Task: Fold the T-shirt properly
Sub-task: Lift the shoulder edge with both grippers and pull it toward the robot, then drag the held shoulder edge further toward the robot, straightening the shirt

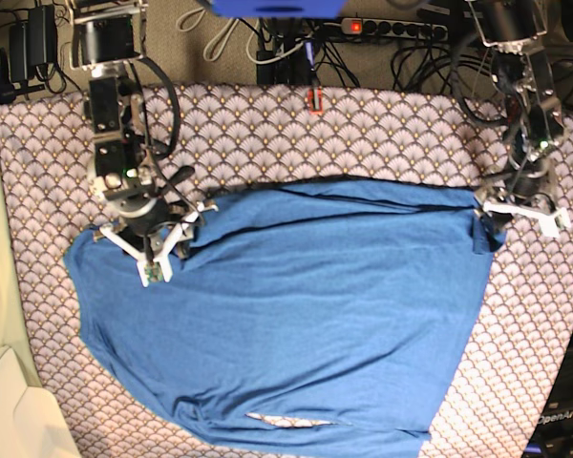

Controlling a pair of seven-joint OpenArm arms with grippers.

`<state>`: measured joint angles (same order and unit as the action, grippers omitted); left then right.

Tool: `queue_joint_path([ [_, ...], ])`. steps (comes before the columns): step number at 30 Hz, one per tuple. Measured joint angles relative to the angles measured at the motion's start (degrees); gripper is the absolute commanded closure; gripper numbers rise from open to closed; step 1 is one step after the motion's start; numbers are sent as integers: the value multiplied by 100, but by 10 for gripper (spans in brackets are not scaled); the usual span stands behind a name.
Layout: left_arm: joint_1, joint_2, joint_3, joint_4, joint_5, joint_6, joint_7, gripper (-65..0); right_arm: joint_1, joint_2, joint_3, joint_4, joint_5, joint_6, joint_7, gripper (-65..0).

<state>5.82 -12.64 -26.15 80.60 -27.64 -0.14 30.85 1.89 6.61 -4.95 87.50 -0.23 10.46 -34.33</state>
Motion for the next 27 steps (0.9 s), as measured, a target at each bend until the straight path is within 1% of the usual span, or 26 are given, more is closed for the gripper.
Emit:
queue_joint_path([
  [3,20,35,15,-238,17,-11,20,-393,-52,0,0,0,-2,0,0,-245],
  [19,-15,48,33,-273,11,-2,22,-392,-81,0,-4,0,-2,0,-17,-245],
  [23,-116,26,245,-492,-2,-2,-238,-390,-83,2,-4,0,-2,0,-17,-245],
  [27,-168,33,308,-529,-20,-35,-243,-389,-87,2,-4,0,-2,0,-15,-246],
])
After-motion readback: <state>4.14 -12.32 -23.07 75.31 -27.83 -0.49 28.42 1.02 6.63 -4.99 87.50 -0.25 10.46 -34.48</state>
